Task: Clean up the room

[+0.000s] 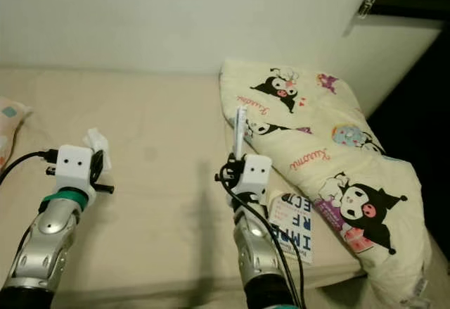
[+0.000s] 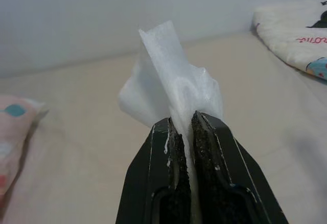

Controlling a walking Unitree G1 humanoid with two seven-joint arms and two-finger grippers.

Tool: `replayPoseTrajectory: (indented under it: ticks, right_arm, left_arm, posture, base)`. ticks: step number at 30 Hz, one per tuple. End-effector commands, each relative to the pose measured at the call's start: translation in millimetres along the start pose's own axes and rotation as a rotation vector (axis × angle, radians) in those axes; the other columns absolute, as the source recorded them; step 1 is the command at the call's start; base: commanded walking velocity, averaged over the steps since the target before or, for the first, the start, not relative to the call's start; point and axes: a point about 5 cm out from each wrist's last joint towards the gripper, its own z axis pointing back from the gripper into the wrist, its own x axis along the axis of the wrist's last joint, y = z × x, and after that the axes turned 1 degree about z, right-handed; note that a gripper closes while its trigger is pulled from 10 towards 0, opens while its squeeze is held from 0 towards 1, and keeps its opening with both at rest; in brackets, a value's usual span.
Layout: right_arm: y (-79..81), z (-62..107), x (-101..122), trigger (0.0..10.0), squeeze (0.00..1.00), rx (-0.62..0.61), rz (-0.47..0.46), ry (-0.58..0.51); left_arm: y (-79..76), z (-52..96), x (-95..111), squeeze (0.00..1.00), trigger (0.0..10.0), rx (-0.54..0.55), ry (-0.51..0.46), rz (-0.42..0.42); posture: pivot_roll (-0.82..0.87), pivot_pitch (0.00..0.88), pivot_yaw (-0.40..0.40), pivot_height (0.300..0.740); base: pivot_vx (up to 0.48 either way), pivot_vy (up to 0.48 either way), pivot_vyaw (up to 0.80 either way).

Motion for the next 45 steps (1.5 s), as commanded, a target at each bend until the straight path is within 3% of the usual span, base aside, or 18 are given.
replayPoseTrajectory:
  ticks: [1,31,39,45]
  right_arm:
    - [-2.7,3.8,-8.1,10.0,0.00,-0.008,-0.002,0.037]
    - [5.9,6.4,-12.8,10.0,0.00,0.075,0.032,0.072]
    - [0.0,10.9,-20.5,10.0,0.00,0.073,0.044,0.110]
    - [-4.9,14.0,-25.5,10.0,0.00,0.069,0.054,0.131]
  left_arm:
    - [-3.5,2.3,-6.9,0.00,10.0,-0.005,0.022,0.006]
    - [-3.9,2.4,-11.1,0.00,10.0,-0.003,0.026,0.009]
    - [-24.5,6.4,-20.3,0.00,10.0,-0.120,0.081,-0.003]
    - [-30.9,7.8,-23.5,0.00,10.0,-0.147,0.094,-0.018]
  posture:
    - [0.12,0.000,-0.037,0.740]
    - [0.12,0.000,-0.038,0.740]
    - [0.11,0.000,-0.037,0.740]
    - [0.11,0.000,-0.036,0.740]
  base:
    - [-0.428,0.000,0.00]
    - [-0.379,0.000,0.05]
    - [0.000,0.000,0.79]
    - [0.000,0.000,0.78]
